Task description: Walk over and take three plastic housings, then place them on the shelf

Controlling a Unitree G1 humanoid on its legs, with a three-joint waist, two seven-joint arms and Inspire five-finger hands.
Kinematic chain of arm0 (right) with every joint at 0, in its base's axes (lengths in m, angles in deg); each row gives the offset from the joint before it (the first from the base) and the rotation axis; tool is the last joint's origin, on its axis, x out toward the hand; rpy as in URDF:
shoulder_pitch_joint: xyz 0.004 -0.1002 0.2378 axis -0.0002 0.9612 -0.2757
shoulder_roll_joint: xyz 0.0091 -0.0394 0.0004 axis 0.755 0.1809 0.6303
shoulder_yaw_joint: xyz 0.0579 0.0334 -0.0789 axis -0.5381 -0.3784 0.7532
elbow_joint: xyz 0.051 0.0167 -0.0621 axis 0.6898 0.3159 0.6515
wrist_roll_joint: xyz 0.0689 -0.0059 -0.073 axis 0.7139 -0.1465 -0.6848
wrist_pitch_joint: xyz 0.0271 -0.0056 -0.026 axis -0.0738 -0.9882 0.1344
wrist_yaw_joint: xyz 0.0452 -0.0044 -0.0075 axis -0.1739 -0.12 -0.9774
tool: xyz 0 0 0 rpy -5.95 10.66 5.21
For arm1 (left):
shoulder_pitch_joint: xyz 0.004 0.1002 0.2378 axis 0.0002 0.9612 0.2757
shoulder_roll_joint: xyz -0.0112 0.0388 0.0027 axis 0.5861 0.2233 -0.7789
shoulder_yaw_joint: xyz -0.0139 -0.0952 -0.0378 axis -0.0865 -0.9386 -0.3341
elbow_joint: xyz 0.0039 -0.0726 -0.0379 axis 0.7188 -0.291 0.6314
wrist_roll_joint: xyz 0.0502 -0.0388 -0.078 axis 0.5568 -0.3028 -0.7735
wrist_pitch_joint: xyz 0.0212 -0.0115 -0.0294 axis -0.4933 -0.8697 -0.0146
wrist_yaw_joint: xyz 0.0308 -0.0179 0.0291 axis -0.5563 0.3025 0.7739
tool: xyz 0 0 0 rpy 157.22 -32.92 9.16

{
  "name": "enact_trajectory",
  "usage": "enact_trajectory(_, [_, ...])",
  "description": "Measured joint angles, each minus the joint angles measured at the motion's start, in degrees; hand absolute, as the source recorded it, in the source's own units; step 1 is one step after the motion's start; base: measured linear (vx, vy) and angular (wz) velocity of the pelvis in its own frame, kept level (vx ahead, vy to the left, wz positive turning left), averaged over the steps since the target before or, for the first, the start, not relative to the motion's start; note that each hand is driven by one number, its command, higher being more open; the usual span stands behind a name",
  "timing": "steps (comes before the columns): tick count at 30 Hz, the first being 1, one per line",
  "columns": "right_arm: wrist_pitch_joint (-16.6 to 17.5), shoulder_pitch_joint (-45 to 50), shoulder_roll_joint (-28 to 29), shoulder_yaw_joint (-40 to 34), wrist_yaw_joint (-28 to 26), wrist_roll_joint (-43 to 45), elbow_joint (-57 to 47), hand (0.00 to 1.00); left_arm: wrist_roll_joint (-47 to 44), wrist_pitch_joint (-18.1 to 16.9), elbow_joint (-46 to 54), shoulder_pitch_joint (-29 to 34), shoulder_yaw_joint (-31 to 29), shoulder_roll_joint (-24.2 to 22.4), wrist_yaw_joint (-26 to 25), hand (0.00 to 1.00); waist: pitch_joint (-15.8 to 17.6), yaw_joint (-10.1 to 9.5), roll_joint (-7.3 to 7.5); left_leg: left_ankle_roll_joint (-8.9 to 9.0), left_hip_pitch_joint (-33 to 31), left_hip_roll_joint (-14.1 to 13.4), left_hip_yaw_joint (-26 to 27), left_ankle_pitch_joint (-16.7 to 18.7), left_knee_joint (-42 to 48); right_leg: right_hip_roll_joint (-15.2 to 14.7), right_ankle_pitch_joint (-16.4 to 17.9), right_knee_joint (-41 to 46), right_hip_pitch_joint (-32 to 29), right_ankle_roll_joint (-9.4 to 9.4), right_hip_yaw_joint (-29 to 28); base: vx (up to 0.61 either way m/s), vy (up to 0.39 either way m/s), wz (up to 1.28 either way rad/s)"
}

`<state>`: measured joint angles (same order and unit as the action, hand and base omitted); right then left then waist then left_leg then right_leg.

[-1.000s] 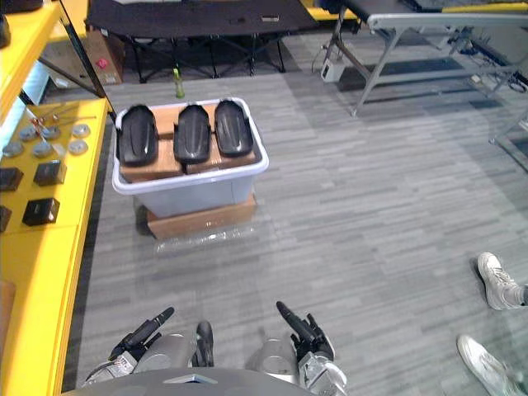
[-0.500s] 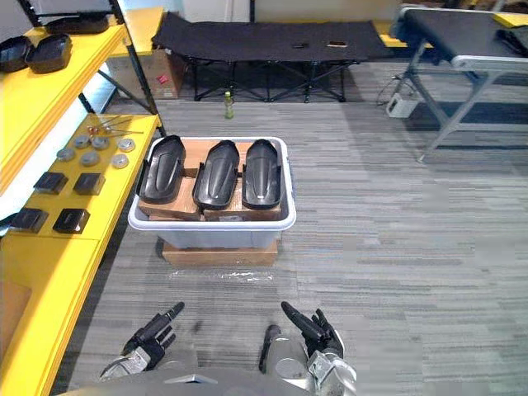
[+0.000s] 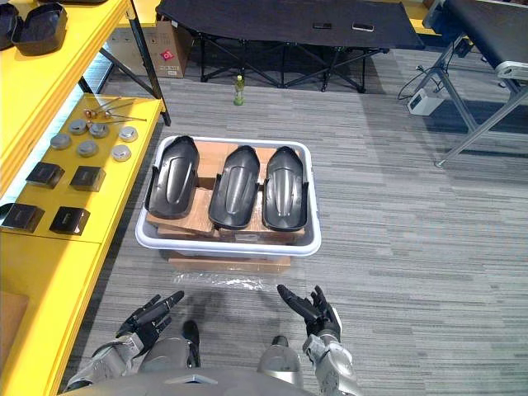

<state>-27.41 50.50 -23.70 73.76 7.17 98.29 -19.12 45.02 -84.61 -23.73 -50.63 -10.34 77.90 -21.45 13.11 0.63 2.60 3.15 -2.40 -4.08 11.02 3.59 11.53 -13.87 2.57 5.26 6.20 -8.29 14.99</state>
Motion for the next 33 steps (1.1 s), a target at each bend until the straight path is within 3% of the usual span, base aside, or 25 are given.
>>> enact_trajectory(5, [-3.36,3.58,-0.07,-5.15,2.8,-0.79,-21.03,1.0,0.18,0.06,1.27,1.69,-1.46,0.22,-0.38,1.0,-0.17,-0.14,0.89,0.18,0.92,-0.73,0.55,0.74,-0.89,0.75,-0.93,-0.5,-0.1,-0.1,-1.06,0.0,0.012,-0.12])
enact_trajectory(7, [-5.46,5.06,-2.22,-11.74,2.34,0.03,-29.4,1.0,0.2,0.2,2.0,3.27,-3.85,0.35,0.03,1.0,-0.6,0.48,1.68,0.28,1.01,-1.63,0.7,0.8,-0.96,1.64,-2.27,-0.81,-0.13,0.1,-1.31,-0.06,-0.007,-0.09])
enact_trajectory(12, [-6.84,5.36,-9.07,-22.47,2.29,1.11,-31.63,1.0,1.37,1.9,1.47,6.76,-7.46,1.98,1.65,1.0,-2.49,1.52,4.19,0.7,1.91,-2.26,1.94,0.65,-2.92,2.52,-3.57,-1.54,-0.53,0.4,-2.9,-0.08,0.007,-0.18])
enact_trajectory(16, [-8.93,2.06,-14.36,-20.95,2.82,1.81,-28.04,1.0,3.23,1.97,0.96,8.54,-8.26,2.23,2.21,1.0,-2.63,1.9,4.51,1.19,1.65,-2.38,1.38,-0.03,-4.03,3.14,-3.67,-1.44,-2.03,0.68,-3.75,-0.12,-0.021,-0.19])
enact_trajectory(18, [-10.09,-4.21,-17.06,-17.26,4.69,1.19,-20.83,1.0,3.83,1.88,1.11,8.53,-8.98,2.42,4.38,1.0,-2.35,1.13,4.71,1.16,-0.14,-1.98,0.28,-0.09,-2.54,3.0,-1.04,-1.39,-3.06,1.57,-3.57,-0.14,-0.067,-0.01])
enact_trajectory(20, [-10.88,-11.8,-19.93,-14.64,7.03,1.01,-11.84,1.0,3.73,1.66,3.05,7.95,-9.08,2.39,7.02,1.0,-0.83,0.75,3.01,1.08,-4.95,-2.81,-2.53,0.03,1.6,4.09,-0.13,0.04,-5.26,2.04,-1.75,-0.22,-0.09,0.43])
enact_trajectory(23, [-11.04,-22.49,-25.02,-11.88,10.1,1.53,-2.52,1.0,2.31,1.45,4.63,5.2,-9.0,2.42,10.01,1.0,3.85,-2.08,-0.08,1.03,-10.17,-4.5,-5.27,0.01,6.44,5.29,-0.18,2.06,-7.69,2.06,0.5,-0.18,-0.044,0.37])
enact_trajectory(25, [-10.94,-28.87,-26.66,-10.63,11.04,1.9,-0.91,1.0,0.68,1.32,5.35,4.03,-9.07,3.34,10.34,1.0,7.22,-3.58,-0.79,0.81,-12.0,-4.51,-6.5,-0.61,7.01,5.49,-0.2,4.09,-9.62,2.06,1.0,-0.14,-0.021,0.24])
enact_trajectory(29, [-9.2,-39.55,-31.6,-8.29,11.43,2.2,3.54,1.0,0.98,2.58,3.27,3.7,-8.48,4.61,10.37,1.0,12.25,-4.91,-0.58,0.26,-15.94,-3.4,-7.65,-2.11,7.28,4.1,-0.02,7.76,-14.31,2.41,1.57,-0.08,0.018,0.18])
enact_trajectory(33, [-8.54,-48.29,-37.66,-4.85,11.63,3.67,11.09,1.0,-1.73,3.1,1.22,3.42,-6.35,3.14,11.44,1.0,14.2,-5.71,-3.08,-1.07,-18.83,-1.26,-8.28,-3.75,7.35,1.42,0.31,10.84,-17.86,2.3,2.07,-0.01,0.073,0.21])
